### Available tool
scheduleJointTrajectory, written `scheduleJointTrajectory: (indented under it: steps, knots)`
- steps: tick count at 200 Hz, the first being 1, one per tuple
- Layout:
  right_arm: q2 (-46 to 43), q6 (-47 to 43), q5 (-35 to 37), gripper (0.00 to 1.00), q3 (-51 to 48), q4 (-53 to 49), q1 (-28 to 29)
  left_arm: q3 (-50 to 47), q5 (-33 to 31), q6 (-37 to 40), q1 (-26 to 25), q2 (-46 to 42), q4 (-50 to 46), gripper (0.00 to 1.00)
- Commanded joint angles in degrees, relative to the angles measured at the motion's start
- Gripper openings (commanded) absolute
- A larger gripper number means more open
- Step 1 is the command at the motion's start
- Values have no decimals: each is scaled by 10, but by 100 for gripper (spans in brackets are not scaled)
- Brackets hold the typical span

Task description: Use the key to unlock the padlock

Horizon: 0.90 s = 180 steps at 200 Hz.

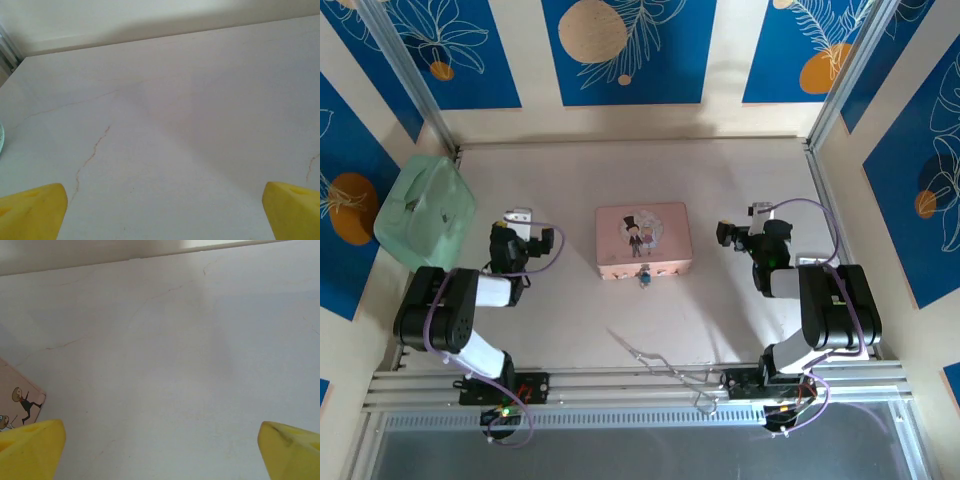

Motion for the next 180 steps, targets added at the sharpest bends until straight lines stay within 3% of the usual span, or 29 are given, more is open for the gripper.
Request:
scheduleJointTrajectory:
  steps: [1, 46, 169, 180]
  knots:
    - [-1, -11, -2, 99, 4, 10, 3, -6, 17, 1, 2, 3, 4, 100]
    - [-3, -5, -26, 99, 2, 13, -8, -2, 37, -4, 11, 2, -4, 100]
    - [-2, -10, -7, 99, 5, 9, 1, -1, 38, -4, 13, 1, -5, 100]
    - [-6, -5, 6, 99, 7, 13, 4, 14, 22, -10, 13, -16, -45, 100]
